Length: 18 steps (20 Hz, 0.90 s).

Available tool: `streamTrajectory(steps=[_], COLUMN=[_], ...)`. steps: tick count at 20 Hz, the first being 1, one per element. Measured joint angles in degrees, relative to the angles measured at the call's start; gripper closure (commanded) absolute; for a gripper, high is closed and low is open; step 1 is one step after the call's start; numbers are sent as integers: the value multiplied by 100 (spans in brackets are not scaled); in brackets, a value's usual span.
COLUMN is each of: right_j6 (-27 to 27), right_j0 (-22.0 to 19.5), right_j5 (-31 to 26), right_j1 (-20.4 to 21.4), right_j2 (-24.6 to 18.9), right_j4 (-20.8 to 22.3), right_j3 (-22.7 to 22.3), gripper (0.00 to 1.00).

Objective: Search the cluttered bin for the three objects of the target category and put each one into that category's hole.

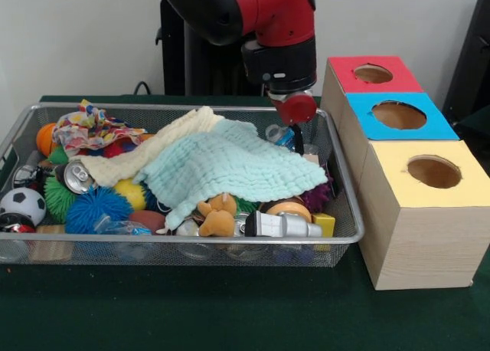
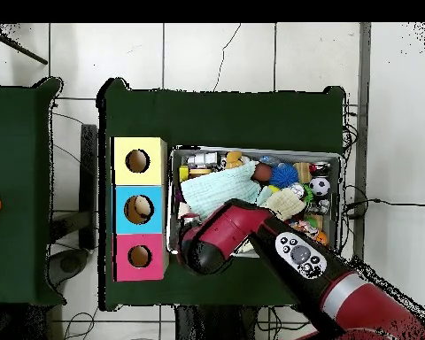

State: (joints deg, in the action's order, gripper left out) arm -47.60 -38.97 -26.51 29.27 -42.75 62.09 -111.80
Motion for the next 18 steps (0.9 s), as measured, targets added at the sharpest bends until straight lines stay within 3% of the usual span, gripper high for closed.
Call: streamTrajectory(steps=[11, 18], right_j6=[0, 0], right_j0=[44, -81], right_j5=[40, 41], right_j1=[31, 342], right_j2=[50, -15], right_j4=[-56, -619], right_j3=[-7, -278], gripper=[100, 100])
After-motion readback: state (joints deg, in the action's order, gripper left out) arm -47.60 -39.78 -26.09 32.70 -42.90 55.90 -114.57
